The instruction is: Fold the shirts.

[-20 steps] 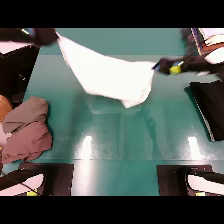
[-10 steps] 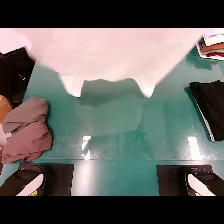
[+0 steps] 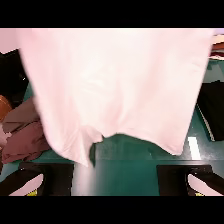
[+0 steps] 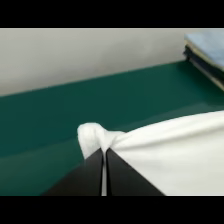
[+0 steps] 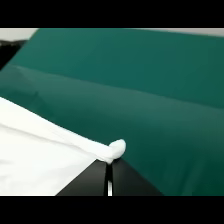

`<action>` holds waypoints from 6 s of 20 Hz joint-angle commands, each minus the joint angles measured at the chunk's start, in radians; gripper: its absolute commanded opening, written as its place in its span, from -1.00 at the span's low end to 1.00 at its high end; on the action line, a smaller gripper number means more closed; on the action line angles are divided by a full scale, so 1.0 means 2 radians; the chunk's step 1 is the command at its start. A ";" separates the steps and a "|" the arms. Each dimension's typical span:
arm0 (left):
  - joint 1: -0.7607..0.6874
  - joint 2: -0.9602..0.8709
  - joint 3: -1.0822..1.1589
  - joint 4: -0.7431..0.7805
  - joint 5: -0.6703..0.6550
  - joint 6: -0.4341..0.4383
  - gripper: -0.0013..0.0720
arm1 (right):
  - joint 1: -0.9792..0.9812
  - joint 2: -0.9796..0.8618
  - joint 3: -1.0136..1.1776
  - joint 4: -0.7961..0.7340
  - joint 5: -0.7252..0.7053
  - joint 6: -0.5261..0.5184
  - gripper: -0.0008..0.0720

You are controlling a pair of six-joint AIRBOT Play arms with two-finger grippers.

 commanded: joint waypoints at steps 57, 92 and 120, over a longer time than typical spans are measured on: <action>0.041 -0.003 -0.509 -0.105 -0.034 0.047 -0.91 | -0.402 0.077 -0.628 -0.065 0.084 -0.072 0.37; 0.041 0.102 0.145 -0.003 -0.052 -0.076 -0.91 | -0.266 0.132 0.133 -0.039 0.135 -0.024 -0.92; 0.051 -0.310 -0.117 0.028 -0.070 -0.043 -0.91 | -0.099 -0.291 -0.054 -0.105 0.071 0.000 -0.92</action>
